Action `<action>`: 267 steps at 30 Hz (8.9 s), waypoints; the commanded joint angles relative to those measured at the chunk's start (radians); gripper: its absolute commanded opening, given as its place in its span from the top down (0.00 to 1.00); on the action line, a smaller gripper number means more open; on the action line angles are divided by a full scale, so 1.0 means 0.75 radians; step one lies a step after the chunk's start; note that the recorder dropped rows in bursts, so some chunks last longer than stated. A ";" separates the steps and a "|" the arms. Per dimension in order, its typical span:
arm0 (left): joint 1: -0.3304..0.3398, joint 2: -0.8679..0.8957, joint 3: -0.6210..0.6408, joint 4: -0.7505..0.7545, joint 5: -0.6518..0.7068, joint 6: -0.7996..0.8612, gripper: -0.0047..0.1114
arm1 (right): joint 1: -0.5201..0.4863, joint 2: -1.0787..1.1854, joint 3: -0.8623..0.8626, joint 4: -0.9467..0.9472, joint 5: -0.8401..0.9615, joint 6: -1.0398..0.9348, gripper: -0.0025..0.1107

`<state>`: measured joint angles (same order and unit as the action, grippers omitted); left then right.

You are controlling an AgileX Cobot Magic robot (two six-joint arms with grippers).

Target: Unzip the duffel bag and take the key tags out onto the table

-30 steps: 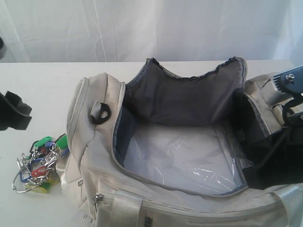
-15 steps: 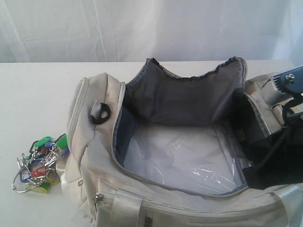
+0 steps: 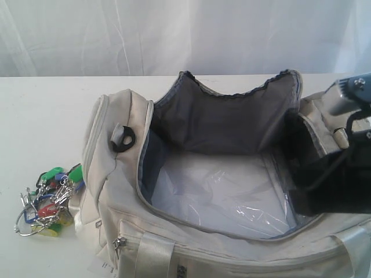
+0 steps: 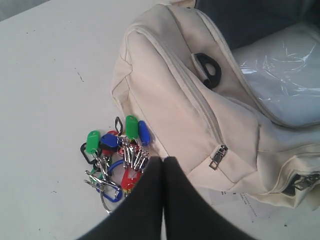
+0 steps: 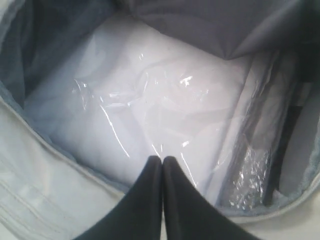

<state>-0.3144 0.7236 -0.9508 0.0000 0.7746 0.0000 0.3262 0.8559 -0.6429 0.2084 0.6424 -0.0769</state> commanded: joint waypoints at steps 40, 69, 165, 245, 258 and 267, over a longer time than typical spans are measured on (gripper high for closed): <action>0.466 -0.965 0.978 -0.392 -0.677 -0.121 0.96 | 0.002 -0.012 0.005 0.045 -0.301 0.145 0.98; 0.448 -0.965 1.268 -0.344 -0.722 -0.055 0.96 | 0.002 -0.012 0.005 0.045 -0.297 0.163 0.98; 0.458 -0.965 1.268 0.160 -0.764 -0.262 0.96 | -0.205 -0.364 0.005 0.040 -0.292 0.163 0.98; 0.458 -0.965 1.268 0.160 -0.764 -0.262 0.96 | -0.553 -1.141 0.857 -0.266 -0.402 0.103 0.98; 0.458 -0.965 1.268 0.160 -0.764 -0.262 0.96 | -0.553 -1.141 0.857 -0.269 -0.402 0.103 0.98; 0.458 -0.965 1.268 0.160 -0.764 -0.262 0.96 | -0.553 -1.141 0.857 -0.269 -0.402 0.103 0.98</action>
<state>0.0250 0.0041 -0.0048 0.1245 0.2053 -0.1894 -0.0903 0.0059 -0.0052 0.0054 0.3423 0.0083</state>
